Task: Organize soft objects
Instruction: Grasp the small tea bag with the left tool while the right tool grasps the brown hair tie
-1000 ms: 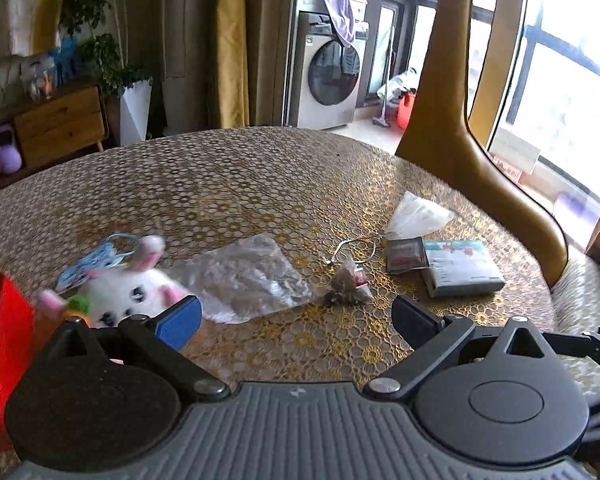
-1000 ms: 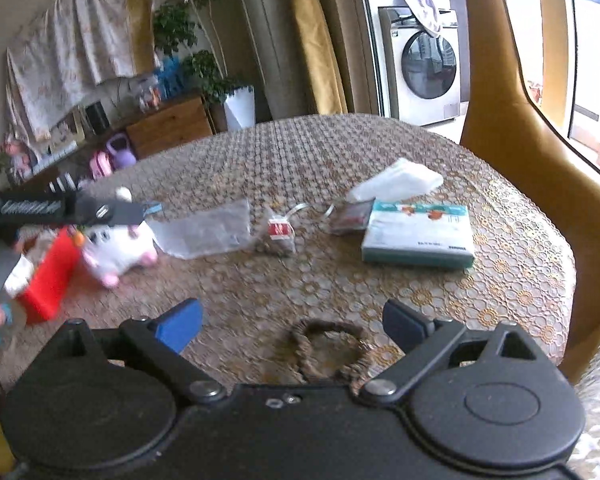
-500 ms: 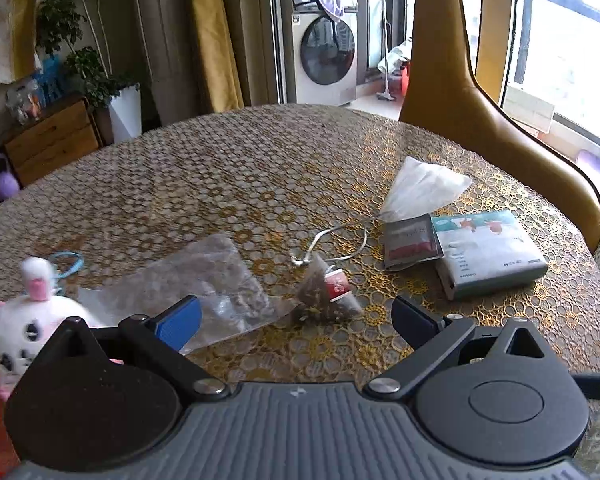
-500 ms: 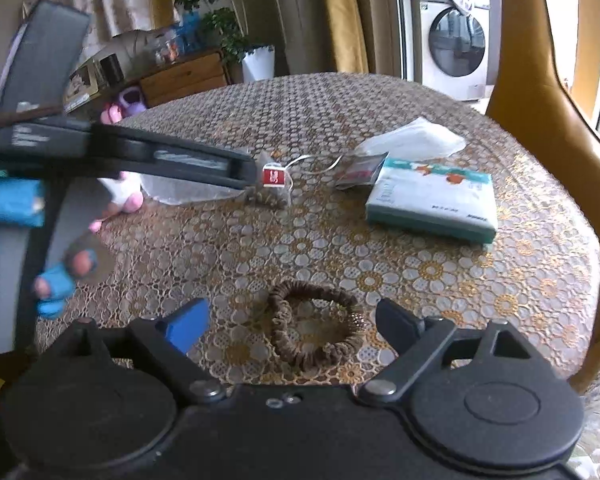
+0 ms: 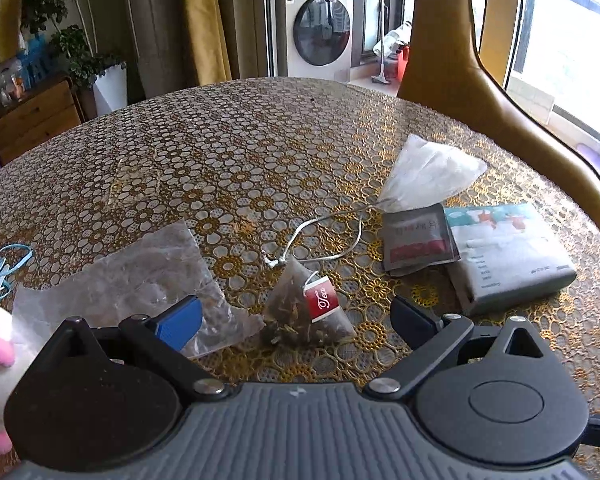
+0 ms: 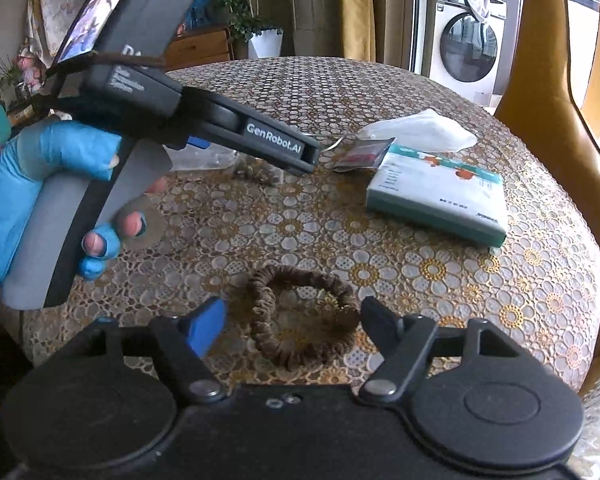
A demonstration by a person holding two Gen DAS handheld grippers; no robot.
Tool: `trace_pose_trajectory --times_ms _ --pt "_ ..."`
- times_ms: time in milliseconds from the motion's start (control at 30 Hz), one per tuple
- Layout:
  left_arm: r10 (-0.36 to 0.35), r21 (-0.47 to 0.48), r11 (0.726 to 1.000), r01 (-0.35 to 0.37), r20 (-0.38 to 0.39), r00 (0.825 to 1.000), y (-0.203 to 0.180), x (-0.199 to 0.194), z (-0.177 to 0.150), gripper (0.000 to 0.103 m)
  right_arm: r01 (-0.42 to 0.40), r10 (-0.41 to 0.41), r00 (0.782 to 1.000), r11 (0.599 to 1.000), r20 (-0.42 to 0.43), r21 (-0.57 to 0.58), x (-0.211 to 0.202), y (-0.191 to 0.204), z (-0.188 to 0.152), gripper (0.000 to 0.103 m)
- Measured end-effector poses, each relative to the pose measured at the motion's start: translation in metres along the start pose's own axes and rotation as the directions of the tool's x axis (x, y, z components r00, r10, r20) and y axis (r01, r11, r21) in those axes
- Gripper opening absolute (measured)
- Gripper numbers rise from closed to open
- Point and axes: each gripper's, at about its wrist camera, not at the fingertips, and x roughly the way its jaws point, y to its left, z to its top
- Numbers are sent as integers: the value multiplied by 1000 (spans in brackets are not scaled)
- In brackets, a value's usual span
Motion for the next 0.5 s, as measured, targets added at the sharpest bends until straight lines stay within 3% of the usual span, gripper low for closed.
trace_pose_trajectory --times_ms 133,233,300,333,367,500 --pt "-7 19 1000 7 -21 1000 -4 6 -2 73 20 -20 1000 1000 -10 -6 6 -2 -1 62" --pt "-13 19 1000 14 -20 1000 -4 7 -1 64 39 -39 999 999 -3 -15 7 -2 0 53" --pt "-21 22 1000 22 -17 1000 -5 7 0 53 51 -51 999 999 1 -18 7 -2 0 47" --pt "-20 27 999 20 -18 1000 -6 6 0 41 55 -55 999 998 3 -22 7 -3 1 43" --pt "-23 29 999 23 -19 1000 -7 6 1 36 58 -58 998 998 4 -26 7 -3 1 40" --pt "-33 24 999 34 -24 999 -5 3 3 25 61 -61 998 998 12 -4 6 -6 1 24"
